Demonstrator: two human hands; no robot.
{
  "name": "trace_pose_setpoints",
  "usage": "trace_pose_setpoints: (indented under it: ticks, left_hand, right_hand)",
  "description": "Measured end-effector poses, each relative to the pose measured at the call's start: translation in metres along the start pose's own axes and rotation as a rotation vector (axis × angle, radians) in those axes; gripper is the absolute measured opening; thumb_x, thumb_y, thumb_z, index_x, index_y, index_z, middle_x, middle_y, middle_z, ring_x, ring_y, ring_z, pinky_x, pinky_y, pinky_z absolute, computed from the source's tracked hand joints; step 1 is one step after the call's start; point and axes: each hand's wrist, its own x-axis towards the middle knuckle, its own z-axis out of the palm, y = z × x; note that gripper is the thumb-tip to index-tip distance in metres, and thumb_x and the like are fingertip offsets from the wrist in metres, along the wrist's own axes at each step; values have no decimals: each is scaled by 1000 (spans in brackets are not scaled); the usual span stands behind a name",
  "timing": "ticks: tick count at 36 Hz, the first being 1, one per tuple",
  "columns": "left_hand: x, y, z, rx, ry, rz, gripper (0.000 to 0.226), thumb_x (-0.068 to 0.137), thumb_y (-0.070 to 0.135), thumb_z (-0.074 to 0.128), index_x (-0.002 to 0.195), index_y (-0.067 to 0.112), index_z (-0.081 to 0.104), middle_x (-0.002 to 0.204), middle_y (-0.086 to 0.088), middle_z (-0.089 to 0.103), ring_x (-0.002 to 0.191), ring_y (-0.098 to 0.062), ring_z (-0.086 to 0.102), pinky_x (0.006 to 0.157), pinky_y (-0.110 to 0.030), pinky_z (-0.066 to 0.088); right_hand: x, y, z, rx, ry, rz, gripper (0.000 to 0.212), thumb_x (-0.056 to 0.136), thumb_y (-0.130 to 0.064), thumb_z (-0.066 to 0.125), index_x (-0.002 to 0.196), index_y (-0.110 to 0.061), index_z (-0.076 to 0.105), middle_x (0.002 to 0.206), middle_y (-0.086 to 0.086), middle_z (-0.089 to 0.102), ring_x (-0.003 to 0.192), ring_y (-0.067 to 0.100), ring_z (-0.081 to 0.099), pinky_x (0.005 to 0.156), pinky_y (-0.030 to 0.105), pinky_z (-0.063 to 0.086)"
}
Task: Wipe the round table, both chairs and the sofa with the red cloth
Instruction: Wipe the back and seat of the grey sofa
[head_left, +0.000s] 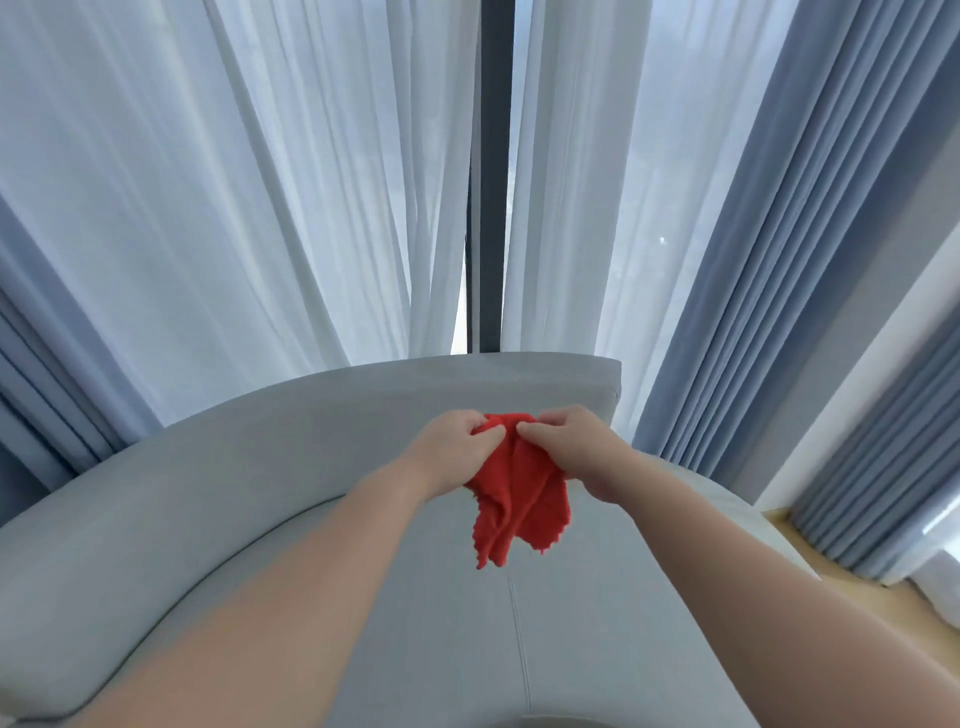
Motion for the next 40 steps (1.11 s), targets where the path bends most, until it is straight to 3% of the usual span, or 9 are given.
trace_pose_setpoints:
  ticks: [5, 10, 14, 16, 21, 24, 29, 35, 40]
  left_hand:
    - [36, -23, -11, -190, -243, 83, 16, 91, 13, 50, 84, 13, 64, 71, 5, 60, 63, -9, 52, 65, -26, 43]
    - [67, -31, -13, -253, -428, 181, 29, 94, 6, 44, 104, 17, 70, 87, 11, 68, 68, -9, 63, 65, -22, 46]
    - [94, -35, -2, -256, -546, 274, 34, 88, 4, 42, 106, 15, 68, 110, 7, 62, 68, -39, 61, 63, -44, 52]
    - [108, -37, 5, -250, -573, 296, 41, 84, 2, 41, 107, 19, 69, 114, 7, 59, 79, -38, 62, 70, -42, 54]
    - [152, -52, 22, -79, -416, 188, 31, 90, 5, 49, 111, 20, 68, 114, 7, 64, 103, -2, 57, 92, -15, 42]
    - [184, -67, 29, 88, -351, 99, 33, 91, 11, 48, 116, 24, 64, 119, 1, 61, 110, -10, 55, 91, -18, 40]
    - [256, -87, 50, 201, -248, 11, 34, 91, 13, 46, 120, 24, 60, 128, 4, 55, 118, -10, 48, 93, -19, 35]
    - [353, -115, 87, 308, -87, -61, 36, 93, 16, 48, 128, 21, 55, 135, 3, 51, 126, -15, 45, 104, -26, 30]
    - [414, -149, 124, 395, -124, -145, 36, 93, 17, 47, 128, 20, 54, 135, 1, 51, 125, -17, 45, 106, -30, 32]
  right_hand:
    - [37, 2, 16, 390, 34, 99, 41, 95, -38, 58, 101, 1, 68, 86, 13, 70, 79, 25, 64, 74, 37, 51]
    - [58, 13, 14, 591, 6, 111, 38, 95, -36, 59, 112, -3, 67, 105, 17, 72, 97, 30, 69, 84, 38, 53]
    - [79, 22, 11, 627, 176, 169, 15, 91, -11, 63, 101, -2, 68, 92, 14, 73, 82, 25, 69, 74, 33, 53]
    - [91, 29, 4, 593, 298, 227, 14, 86, -3, 58, 98, 0, 66, 80, 12, 67, 72, 24, 62, 69, 34, 50]
    - [130, 58, -26, 437, 393, 337, 15, 80, -5, 54, 92, -7, 63, 80, 11, 64, 71, 27, 60, 66, 36, 51]
    - [161, 79, -49, 196, 392, 351, 12, 81, -12, 53, 91, -12, 59, 87, 9, 66, 77, 24, 62, 70, 36, 52]
    - [240, 110, -101, -65, 330, 342, 10, 86, -10, 48, 93, -14, 54, 82, 1, 59, 78, 21, 56, 68, 31, 43]
    - [350, 147, -163, -170, 303, 299, 18, 85, -7, 45, 97, -15, 55, 78, 7, 63, 55, 19, 56, 40, 23, 38]
    - [429, 166, -200, -186, 382, 119, 15, 86, -7, 45, 93, -17, 53, 68, -2, 64, 54, 4, 61, 45, 20, 49]
